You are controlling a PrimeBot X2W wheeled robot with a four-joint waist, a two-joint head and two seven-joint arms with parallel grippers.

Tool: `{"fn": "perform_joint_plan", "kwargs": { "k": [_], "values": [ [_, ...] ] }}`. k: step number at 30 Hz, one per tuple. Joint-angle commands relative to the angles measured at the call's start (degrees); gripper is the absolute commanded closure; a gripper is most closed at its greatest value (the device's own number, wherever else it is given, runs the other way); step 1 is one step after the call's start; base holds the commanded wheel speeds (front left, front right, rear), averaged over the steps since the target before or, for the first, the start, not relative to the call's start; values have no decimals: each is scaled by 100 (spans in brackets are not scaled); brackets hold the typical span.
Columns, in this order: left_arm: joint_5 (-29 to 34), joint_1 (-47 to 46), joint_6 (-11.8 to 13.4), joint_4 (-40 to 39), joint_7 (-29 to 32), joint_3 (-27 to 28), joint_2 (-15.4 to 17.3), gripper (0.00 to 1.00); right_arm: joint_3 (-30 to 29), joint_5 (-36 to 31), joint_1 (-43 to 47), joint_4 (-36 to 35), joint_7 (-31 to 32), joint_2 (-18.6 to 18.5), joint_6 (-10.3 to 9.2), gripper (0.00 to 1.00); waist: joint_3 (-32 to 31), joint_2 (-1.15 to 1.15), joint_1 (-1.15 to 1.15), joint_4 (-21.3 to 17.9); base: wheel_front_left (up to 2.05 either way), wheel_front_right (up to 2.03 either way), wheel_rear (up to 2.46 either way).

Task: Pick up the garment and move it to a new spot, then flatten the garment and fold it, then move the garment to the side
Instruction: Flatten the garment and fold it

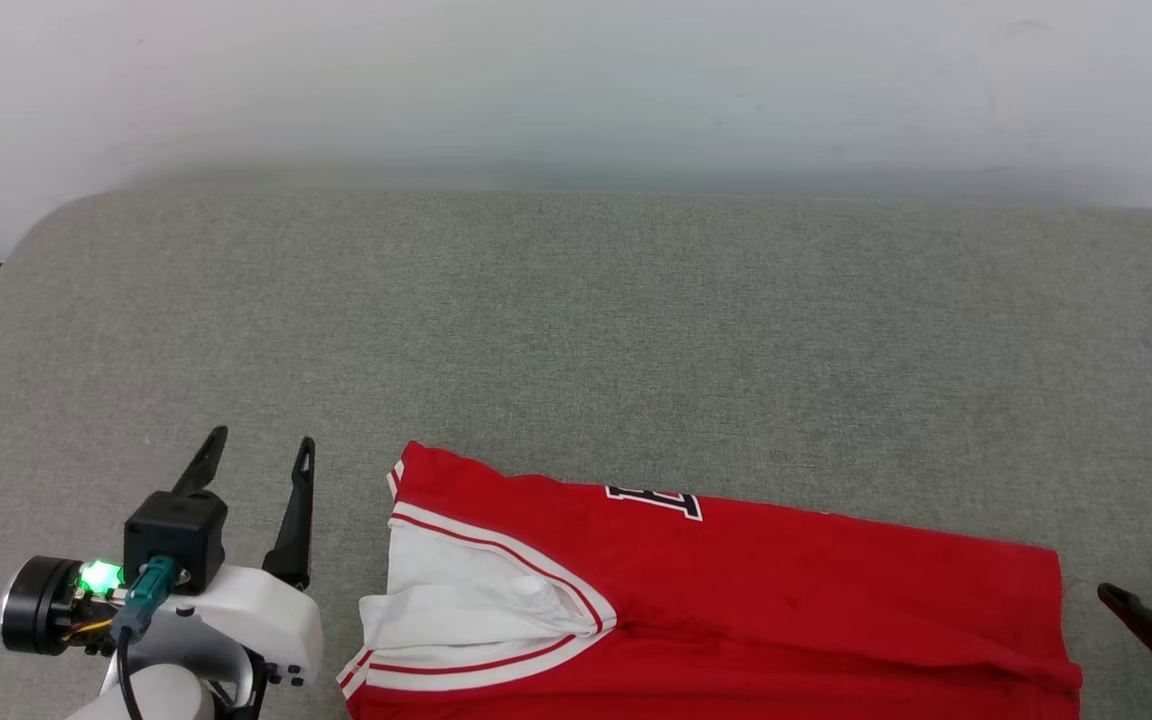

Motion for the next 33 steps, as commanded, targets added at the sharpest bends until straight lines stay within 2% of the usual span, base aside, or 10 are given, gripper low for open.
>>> {"fn": "perform_joint_plan", "kwargs": {
  "k": [1,5,13,24,31,32,33],
  "values": [
    [151,176,74,-61,-36,153,-96,0,-24,50,91,52,74,60,-7,0,29,0,0,38,0,0,0],
    [734,593,150,-190,-39,817,-409,0,-29,112,80,189,325,178,-6,0,93,0,0,139,0,0,0],
    [1720,1285,-143,-229,-40,1963,-1210,0,124,189,-175,586,499,459,-6,0,228,0,0,344,0,0,0],
    [2741,2024,-754,-228,-40,3285,-2384,0,639,220,-389,1415,465,572,-5,0,454,0,0,575,0,0,0],
    [3494,2183,-1245,-312,-41,3843,-3028,0,1098,400,-334,1934,346,744,-4,0,525,0,0,640,0,0,0],
    [3573,2218,-1319,-317,-41,3902,-3119,0,1162,442,-338,1974,312,763,-3,25,519,0,0,638,0,0,0],
    [3651,2249,-1387,-309,-41,3978,-3198,0,1208,472,-355,1990,244,772,0,68,514,0,0,631,0,0,0]
  ]
}}
